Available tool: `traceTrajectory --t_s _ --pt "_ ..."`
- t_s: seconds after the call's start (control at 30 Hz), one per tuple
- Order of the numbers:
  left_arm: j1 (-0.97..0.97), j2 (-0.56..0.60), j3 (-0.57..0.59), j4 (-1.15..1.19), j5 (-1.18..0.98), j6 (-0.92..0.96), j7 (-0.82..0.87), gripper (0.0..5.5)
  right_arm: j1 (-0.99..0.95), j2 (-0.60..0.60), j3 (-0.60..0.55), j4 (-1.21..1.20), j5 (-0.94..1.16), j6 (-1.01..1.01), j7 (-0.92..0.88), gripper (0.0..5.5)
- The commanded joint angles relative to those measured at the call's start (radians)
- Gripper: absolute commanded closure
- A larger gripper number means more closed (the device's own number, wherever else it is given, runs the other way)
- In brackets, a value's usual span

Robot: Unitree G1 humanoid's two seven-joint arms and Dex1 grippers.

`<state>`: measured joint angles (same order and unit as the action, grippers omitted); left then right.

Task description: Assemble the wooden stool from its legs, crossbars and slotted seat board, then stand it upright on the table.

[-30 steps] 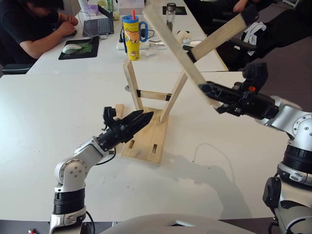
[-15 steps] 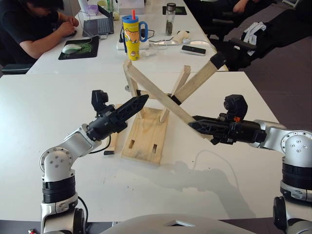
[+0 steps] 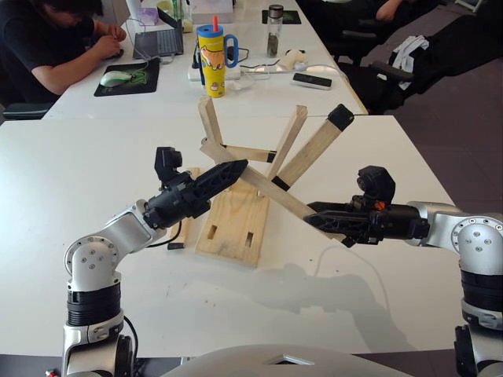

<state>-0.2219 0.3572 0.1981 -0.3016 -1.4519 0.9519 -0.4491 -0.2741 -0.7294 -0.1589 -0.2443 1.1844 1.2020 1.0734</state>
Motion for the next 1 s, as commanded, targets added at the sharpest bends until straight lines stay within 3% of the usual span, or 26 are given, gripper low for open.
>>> traceTrajectory --t_s 0.03,0.43,0.73,0.77,1.0 --pt "-0.001 0.023 -0.009 -0.008 0.003 0.008 -0.014 1.63 -0.006 -0.017 0.004 0.0 -0.008 -0.012 0.014 3.43" --pt "-0.003 0.04 -0.013 -0.003 0.006 0.005 -0.029 3.32 -0.001 -0.022 0.024 0.009 -0.045 -0.029 0.035 3.43" --pt "0.009 0.048 -0.019 -0.007 0.034 -0.004 -0.042 3.33 0.002 -0.028 0.038 0.018 -0.089 -0.061 0.053 3.43" --pt "0.011 0.049 -0.02 -0.007 0.038 -0.006 -0.044 3.33 0.005 -0.031 0.038 0.016 -0.09 -0.062 0.061 3.07" --pt "0.015 0.087 0.014 0.018 0.064 -0.007 -0.073 3.35 0.014 -0.043 0.014 0.051 -0.069 -0.047 0.074 2.05"
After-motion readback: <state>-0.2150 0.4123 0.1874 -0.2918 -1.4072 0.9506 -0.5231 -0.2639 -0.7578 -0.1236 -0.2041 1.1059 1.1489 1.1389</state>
